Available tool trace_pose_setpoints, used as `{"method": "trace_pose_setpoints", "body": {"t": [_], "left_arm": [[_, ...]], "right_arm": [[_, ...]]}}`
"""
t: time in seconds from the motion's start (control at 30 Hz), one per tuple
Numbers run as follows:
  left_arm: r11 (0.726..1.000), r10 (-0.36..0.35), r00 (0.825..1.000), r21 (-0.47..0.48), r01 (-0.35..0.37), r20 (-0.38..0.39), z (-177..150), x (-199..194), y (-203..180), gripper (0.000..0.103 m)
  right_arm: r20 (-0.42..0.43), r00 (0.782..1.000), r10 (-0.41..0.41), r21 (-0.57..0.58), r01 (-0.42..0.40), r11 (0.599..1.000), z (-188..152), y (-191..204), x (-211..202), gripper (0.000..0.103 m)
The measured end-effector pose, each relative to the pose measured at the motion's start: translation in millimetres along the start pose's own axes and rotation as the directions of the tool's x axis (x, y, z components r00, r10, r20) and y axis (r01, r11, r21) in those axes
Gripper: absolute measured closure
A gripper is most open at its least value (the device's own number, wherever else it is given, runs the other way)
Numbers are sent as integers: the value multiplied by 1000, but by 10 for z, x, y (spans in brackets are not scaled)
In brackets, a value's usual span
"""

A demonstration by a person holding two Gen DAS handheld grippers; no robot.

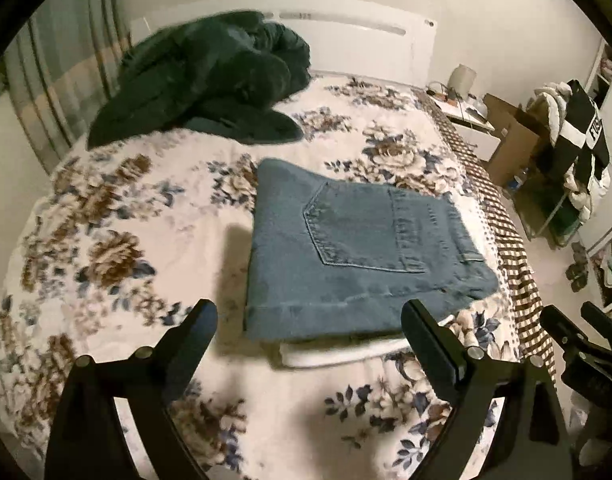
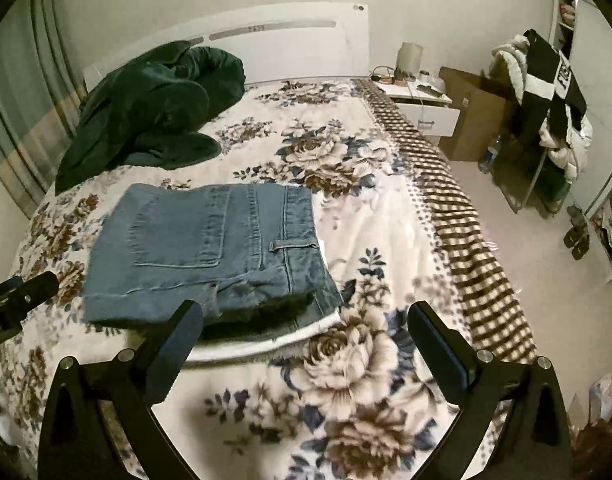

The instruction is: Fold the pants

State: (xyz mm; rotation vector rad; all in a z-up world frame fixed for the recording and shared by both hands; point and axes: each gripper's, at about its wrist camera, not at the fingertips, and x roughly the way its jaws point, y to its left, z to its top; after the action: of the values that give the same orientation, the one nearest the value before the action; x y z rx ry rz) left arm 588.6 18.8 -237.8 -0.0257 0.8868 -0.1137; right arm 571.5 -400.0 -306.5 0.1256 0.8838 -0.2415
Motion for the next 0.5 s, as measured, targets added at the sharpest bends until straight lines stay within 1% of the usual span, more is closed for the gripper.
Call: {"method": "trace_pose_setpoints", "body": {"t": [0.13,0.23,0.33,0.5], "left_arm": [[1000,26,999,0,-26,36,-90,-501,-115,9],[1000,30,998,-5,-30,64,-186,-928,-214,9],[999,37,994,-9,-37,101,-327,-1427,-323,9],[999,44,987,-2,-44,156,-569,-2134,-494,9]], "right_arm": [[38,999,8,-18,-8,1000,-89,-28,-624,0],[76,997,11,-38,-8,999,-186,-24,-1227,0],[114,993,30,-48,-24,999,-289,-104,-1850,0],[179,982,55,-83,-40,996,-503,-191,-2766,0]]}}
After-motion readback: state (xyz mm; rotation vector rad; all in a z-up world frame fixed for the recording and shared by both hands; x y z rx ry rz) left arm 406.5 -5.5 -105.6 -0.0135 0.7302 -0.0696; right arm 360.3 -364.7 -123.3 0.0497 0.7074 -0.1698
